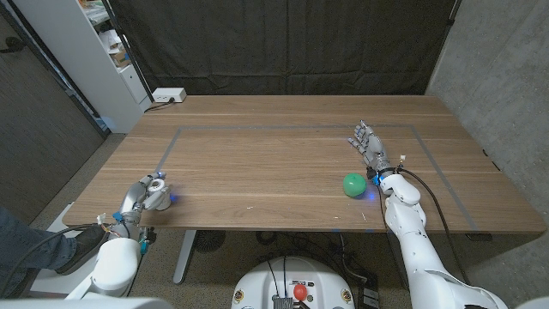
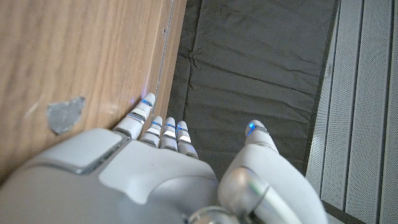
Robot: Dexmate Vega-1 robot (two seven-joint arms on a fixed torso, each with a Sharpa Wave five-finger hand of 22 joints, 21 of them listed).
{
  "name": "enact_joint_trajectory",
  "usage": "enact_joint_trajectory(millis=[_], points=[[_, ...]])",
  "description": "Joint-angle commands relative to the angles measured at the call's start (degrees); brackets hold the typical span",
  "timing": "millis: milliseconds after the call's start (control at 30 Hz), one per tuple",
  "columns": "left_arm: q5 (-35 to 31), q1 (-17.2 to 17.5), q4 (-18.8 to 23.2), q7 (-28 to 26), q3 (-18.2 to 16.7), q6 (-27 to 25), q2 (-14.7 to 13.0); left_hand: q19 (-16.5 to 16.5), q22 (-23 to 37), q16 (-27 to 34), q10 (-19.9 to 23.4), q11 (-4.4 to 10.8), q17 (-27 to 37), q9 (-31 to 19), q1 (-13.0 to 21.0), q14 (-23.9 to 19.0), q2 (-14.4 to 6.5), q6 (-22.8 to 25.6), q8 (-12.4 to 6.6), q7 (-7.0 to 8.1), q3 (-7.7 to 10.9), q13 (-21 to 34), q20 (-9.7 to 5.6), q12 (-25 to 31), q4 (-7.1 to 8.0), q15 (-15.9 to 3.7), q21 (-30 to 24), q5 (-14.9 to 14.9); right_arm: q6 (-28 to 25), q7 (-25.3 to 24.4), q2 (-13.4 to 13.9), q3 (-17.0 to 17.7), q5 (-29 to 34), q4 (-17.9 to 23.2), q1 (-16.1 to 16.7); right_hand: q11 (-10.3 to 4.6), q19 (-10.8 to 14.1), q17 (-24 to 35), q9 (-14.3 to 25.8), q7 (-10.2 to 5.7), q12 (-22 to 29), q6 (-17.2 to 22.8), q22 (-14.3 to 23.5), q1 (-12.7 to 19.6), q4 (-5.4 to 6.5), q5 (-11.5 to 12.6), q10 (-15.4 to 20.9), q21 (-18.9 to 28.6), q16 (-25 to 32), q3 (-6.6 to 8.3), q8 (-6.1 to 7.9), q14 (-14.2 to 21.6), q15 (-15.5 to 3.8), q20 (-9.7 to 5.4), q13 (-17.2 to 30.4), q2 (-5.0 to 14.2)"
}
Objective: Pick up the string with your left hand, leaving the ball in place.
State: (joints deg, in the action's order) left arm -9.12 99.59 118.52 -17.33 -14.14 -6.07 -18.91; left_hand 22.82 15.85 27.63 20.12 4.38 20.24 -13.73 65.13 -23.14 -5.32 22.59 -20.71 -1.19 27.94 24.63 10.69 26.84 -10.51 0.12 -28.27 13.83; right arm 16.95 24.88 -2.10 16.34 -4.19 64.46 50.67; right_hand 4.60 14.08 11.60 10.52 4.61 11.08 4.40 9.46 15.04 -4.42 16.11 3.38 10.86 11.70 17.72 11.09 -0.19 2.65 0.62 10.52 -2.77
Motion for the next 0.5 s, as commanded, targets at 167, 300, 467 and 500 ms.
enact_joint_trajectory(millis=[167, 300, 467, 500], points=[[1.50, -0.35, -0.72, -0.95, -0.13, 1.45, 0.86, 4.07, 0.95, 5.24, 3.27, 0.23, 4.76, -1.60, 7.68, -3.94, -1.82, 4.07, -2.36, -0.33, -0.80, 3.87, -1.66, 3.02, -0.27, -0.84, -4.37, 2.73, -0.96, -0.43, -0.30, -0.62, 0.04, 3.06, 1.43, 0.20, -0.07, 0.13, 0.34, -0.07, 0.27, 0.25, 0.30, -0.15, 0.09, 0.35, 0.28, 0.03, 0.23, -0.40, 0.30, 0.39, 0.16, 0.48, 0.34, 0.17], [1.98, -0.34, -0.63, -0.64, -0.66, 1.76, 0.76, 4.85, 1.23, 6.76, 4.72, 0.67, 6.22, -2.20, 9.03, -5.37, -2.15, 5.58, -3.31, -0.32, -1.09, 5.15, -2.27, 4.19, -0.01, -1.00, -5.69, 3.42, -0.95, -0.54, -0.33, -0.90, 0.18, 3.56, 1.37, 0.26, -0.07, 0.14, 0.34, -0.09, 0.27, 0.24, 0.30, -0.18, 0.09, 0.37, 0.30, 0.04, 0.24, -0.44, 0.29, 0.43, 0.19, 0.48, 0.34, 0.18], [1.96, -0.59, -0.36, -0.33, -0.59, 0.77, 0.62, 5.09, 1.42, 7.29, 5.23, 0.56, 6.95, -2.62, 9.53, -5.82, -2.29, 6.30, -3.86, -0.45, -1.19, 6.01, -2.64, 4.73, 0.18, -1.04, -6.46, 3.91, -0.98, -0.67, -0.37, -1.12, 0.22, 4.49, 1.62, 0.25, -0.05, 0.15, 0.34, -0.11, 0.28, 0.25, 0.30, -0.22, 0.09, 0.40, 0.35, 0.05, 0.23, -0.48, 0.28, 0.43, 0.25, 0.45, 0.35, 0.19], [1.99, -0.58, -0.50, -0.10, -0.58, 1.01, 0.43, 5.02, 1.45, 7.25, 5.26, 0.51, 6.97, -2.68, 9.58, -5.85, -2.35, 6.39, -3.94, -0.35, -1.14, 6.13, -2.65, 4.79, 0.23, -0.97, -6.54, 4.00, -1.00, -0.67, -0.36, -1.17, 0.22, 4.75, 1.71, 0.23, -0.04, 0.15, 0.34, -0.12, 0.27, 0.26, 0.30, -0.22, 0.10, 0.40, 0.34, 0.05, 0.23, -0.48, 0.28, 0.43, 0.25, 0.45, 0.35, 0.19]])
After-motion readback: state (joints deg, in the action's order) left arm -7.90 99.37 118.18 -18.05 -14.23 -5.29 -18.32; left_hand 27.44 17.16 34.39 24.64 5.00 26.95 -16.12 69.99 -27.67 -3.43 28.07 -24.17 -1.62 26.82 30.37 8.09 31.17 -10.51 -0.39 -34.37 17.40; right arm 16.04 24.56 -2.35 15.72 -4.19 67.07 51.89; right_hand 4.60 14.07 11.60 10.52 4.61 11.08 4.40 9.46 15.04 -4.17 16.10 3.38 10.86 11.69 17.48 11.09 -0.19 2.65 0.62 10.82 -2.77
